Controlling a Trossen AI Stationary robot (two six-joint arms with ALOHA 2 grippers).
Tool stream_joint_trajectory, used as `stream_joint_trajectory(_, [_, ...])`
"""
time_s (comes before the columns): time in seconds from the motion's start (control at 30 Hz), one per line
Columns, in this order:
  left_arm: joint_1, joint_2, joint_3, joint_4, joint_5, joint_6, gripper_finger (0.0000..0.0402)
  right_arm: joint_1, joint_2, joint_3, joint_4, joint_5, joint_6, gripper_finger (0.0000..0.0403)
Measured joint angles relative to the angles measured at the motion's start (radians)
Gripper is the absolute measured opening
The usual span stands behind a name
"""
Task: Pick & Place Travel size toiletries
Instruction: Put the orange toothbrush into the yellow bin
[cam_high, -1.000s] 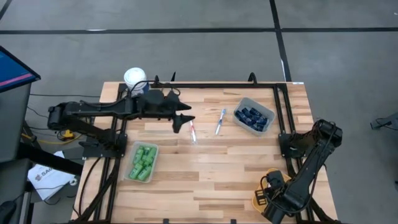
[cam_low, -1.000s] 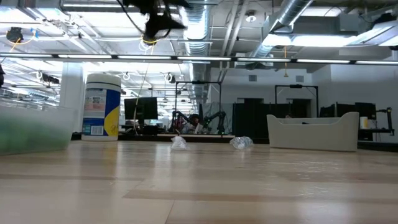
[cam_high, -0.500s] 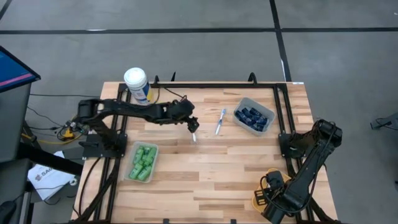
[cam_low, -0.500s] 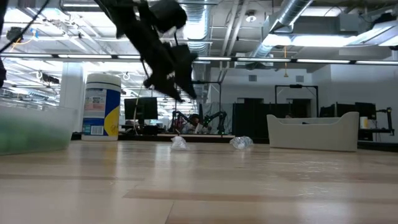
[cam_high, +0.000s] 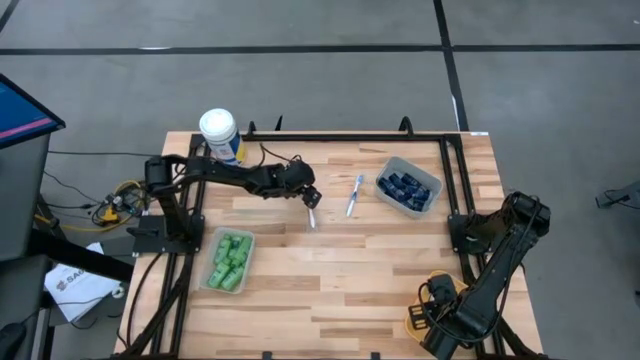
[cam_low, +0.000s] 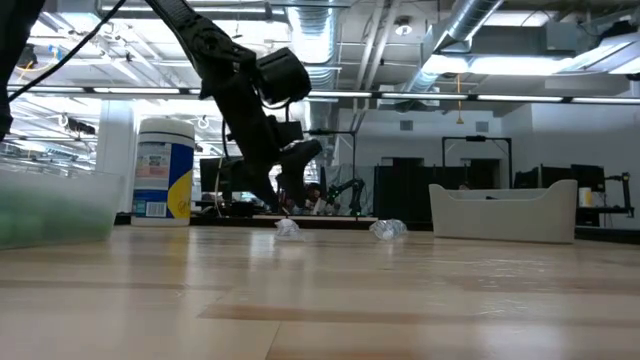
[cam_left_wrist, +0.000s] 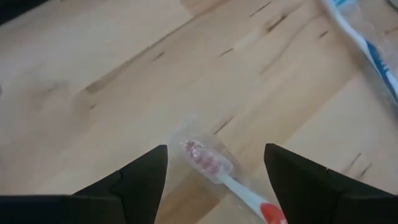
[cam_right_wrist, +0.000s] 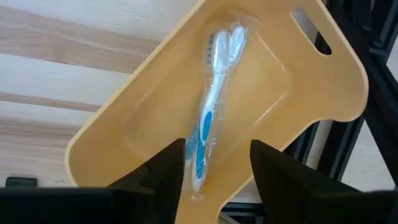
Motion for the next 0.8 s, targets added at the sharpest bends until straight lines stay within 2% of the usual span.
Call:
stream_joint_trajectory(0.67, [-0.019,0.1,0.0,0.034,0.052,-0.098,0.0265,0.003,0.0,0.0,0.002,0.004,-0.026,0.0169])
stream_joint_trajectory(0.8, [-0.02,0.108,0.002,0.03,0.054,-0.098,0.0251,0.003,0.0,0.0,0.002,0.004,-0.027,0.0165])
